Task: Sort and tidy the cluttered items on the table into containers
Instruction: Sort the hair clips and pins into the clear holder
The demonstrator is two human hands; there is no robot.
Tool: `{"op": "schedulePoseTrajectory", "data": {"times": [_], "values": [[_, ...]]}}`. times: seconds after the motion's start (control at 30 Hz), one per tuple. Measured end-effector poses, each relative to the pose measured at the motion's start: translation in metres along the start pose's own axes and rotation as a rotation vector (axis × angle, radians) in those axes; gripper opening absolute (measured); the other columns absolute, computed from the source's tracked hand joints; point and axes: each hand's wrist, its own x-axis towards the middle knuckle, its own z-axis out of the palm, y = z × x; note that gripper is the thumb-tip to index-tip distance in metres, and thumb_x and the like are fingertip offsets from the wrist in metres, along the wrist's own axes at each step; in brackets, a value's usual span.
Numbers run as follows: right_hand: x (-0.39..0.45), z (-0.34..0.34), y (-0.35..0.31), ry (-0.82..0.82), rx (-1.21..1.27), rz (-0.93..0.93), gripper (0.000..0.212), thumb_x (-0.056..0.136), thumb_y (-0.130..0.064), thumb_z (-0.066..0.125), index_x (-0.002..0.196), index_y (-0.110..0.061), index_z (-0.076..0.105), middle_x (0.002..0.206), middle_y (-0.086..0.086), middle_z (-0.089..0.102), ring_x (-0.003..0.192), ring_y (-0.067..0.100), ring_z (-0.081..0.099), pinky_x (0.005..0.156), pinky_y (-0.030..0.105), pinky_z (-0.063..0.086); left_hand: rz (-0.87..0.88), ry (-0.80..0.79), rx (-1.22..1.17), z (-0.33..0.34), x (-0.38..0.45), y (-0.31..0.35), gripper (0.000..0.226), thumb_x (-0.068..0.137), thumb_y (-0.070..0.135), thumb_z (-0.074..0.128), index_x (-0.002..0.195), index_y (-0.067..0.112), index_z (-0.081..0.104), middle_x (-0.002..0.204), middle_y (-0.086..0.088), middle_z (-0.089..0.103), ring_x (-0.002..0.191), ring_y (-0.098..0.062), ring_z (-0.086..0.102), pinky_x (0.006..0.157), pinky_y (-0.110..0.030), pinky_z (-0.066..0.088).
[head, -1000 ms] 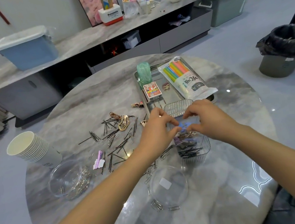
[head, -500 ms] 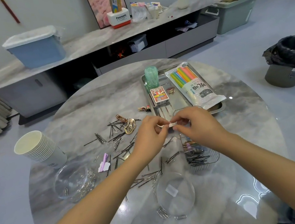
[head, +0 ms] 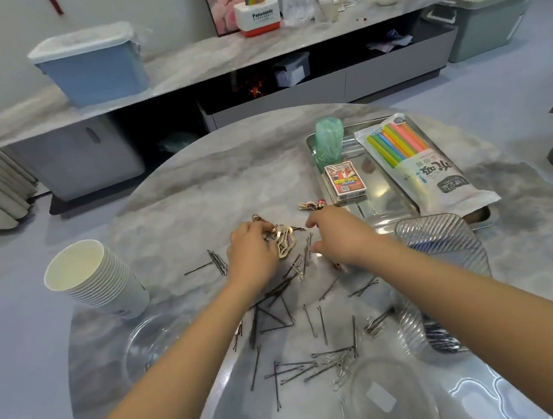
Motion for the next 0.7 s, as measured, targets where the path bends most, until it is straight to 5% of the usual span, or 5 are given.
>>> {"op": "schedulePoseTrajectory", "data": {"times": [0.1,0.23,0.4,0.53,0.7], "values": [[0.018,0.009,-0.003,-0.032,-0.114,0.093,0.033,0.089,-0.011,0.056,0.121,-0.002,0.055,0.127,0.015,0.053,0.113,0.03,0.054,0.091,0.035,0.046,0.069,-0.028,0.09,0.002,0.013,-0.008,0.041,0.091,0.017,0.052,0.132,0.018,0.05,0.14,-0.001,0.043,0.133,-0.023,0.032,0.106,-0.036,0.024],[0.026,0.021,-0.007,-0.077,-0.287,0.204,0.03,0.089,-0.005,0.05,0.118,-0.005,0.055,0.122,0.012,0.057,0.112,0.029,0.056,0.085,0.035,0.047,0.187,-0.06,0.206,0.01,0.012,-0.012,0.044,0.085,0.042,0.063,0.125,0.025,0.058,0.129,0.002,0.047,0.126,-0.021,0.034,0.098,-0.034,0.022],[0.027,0.033,-0.01,-0.037,-0.411,0.214,0.027,0.087,-0.004,0.05,0.114,-0.007,0.056,0.118,0.009,0.058,0.109,0.025,0.058,0.083,0.029,0.044,0.312,-0.06,0.351,0.008,0.012,-0.007,0.03,0.089,0.034,0.055,0.104,0.012,0.069,0.109,-0.006,0.06,0.103,-0.027,0.055,0.084,-0.032,0.039],[0.026,0.027,-0.006,-0.026,-0.271,0.258,0.018,0.087,-0.007,0.051,0.102,-0.011,0.059,0.112,0.007,0.062,0.102,0.026,0.06,0.075,0.029,0.043,0.222,-0.026,0.337,-0.002,0.013,-0.001,0.026,0.094,0.023,0.043,0.094,0.007,0.063,0.088,-0.013,0.066,0.084,-0.033,0.061,0.062,-0.03,0.039],[0.041,0.012,0.001,0.07,0.21,0.262,0.031,0.088,-0.002,0.047,0.111,-0.011,0.066,0.121,0.01,0.062,0.11,0.027,0.058,0.093,0.033,0.047,0.046,0.009,-0.045,-0.016,0.018,0.0,0.028,0.093,0.012,0.043,0.118,0.014,0.056,0.11,-0.008,0.064,0.093,-0.026,0.059,0.067,-0.026,0.038]]}}
